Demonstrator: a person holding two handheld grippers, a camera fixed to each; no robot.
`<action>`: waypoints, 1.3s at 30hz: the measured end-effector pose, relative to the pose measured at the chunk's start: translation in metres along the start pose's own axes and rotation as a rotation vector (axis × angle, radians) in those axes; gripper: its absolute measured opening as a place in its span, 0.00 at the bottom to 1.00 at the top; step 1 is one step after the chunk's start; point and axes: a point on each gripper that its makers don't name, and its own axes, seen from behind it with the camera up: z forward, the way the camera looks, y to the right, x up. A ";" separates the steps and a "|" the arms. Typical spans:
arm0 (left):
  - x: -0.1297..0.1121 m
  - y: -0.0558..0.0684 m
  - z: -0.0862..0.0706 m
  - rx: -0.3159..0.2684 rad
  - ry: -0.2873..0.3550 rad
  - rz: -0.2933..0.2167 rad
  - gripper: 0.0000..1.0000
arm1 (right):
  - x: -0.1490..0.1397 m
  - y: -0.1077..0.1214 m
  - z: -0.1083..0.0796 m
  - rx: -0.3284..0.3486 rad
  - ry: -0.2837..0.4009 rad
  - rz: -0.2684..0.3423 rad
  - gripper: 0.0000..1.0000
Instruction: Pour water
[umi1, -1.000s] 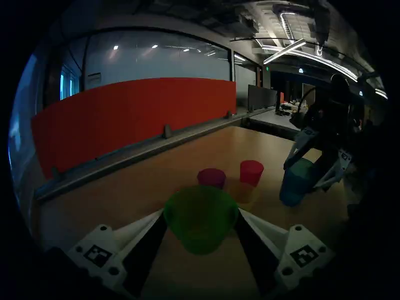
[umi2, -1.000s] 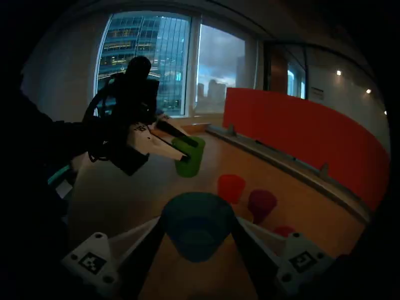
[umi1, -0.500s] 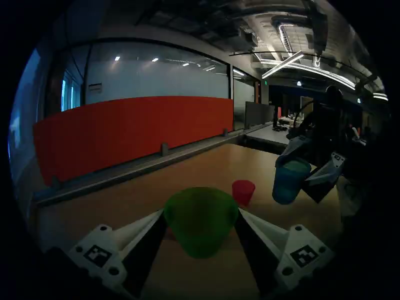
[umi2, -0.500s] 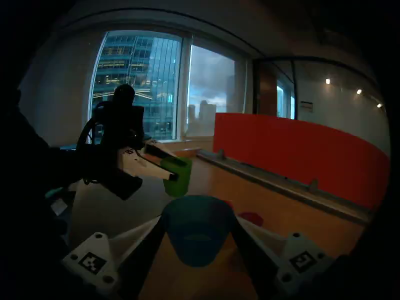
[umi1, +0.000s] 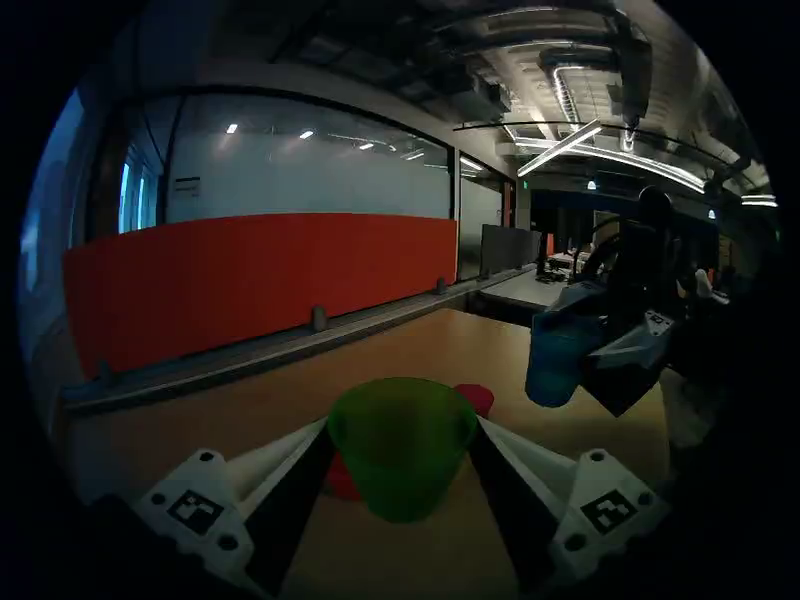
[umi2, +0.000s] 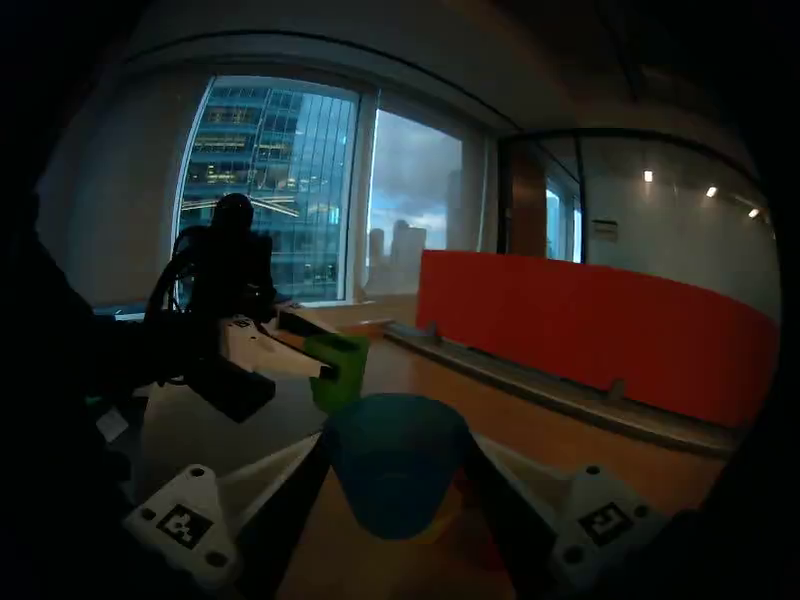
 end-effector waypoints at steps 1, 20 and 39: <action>0.000 0.001 0.000 -0.003 0.001 -0.004 0.88 | 0.001 0.001 0.000 0.000 0.000 0.000 0.91; 0.011 0.023 -0.001 -0.012 0.045 0.031 0.89 | 0.032 0.019 0.007 0.013 0.002 -0.040 0.91; 0.015 0.058 -0.002 -0.026 0.064 0.071 0.88 | 0.065 0.032 0.009 0.023 0.029 -0.146 0.91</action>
